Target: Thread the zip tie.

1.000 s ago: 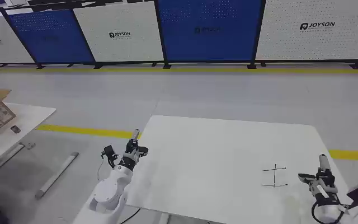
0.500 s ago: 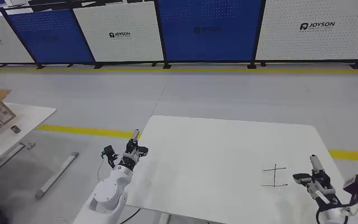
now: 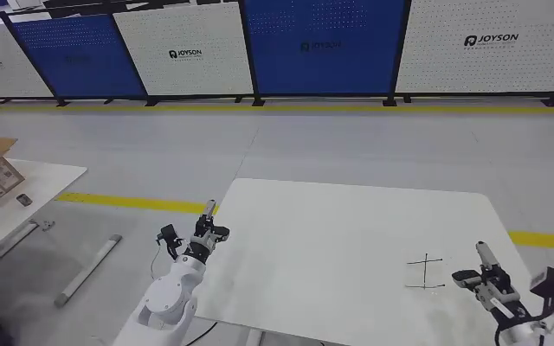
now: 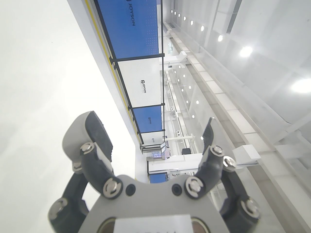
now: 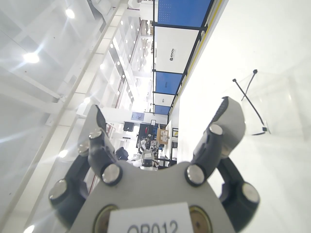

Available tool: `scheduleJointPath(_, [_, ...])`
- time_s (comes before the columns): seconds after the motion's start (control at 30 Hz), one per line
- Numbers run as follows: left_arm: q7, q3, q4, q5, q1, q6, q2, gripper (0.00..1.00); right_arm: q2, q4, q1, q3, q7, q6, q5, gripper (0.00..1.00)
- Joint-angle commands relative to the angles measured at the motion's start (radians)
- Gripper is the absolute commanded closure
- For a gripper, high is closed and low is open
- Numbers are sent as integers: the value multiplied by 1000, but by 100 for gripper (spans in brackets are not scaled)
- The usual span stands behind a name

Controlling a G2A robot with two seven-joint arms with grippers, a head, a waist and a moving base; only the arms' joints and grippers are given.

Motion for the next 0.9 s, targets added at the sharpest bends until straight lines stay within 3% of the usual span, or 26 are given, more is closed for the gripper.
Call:
scheduleJointPath(0.0, [0, 0, 0, 0, 0, 0, 0, 0, 0, 0, 0, 0, 0, 0, 0, 0])
scheduleJointPath(0.13, [0, 0, 0, 0, 0, 0, 0, 0, 4, -19, 12, 26, 18, -11, -30, 0])
scheduleJointPath(0.3, [0, 0, 0, 0, 0, 0, 0, 0, 28, 8, 60, 78, 347, 13, -19, 0])
scheduleJointPath(0.53, [0, 0, 0, 0, 0, 0, 0, 0, 54, 118, 186, 87, 647, 13, -22, 0])
scheduleJointPath(0.87, [0, 0, 0, 0, 0, 0, 0, 0, 57, 132, 201, 86, 668, 10, -32, 0])
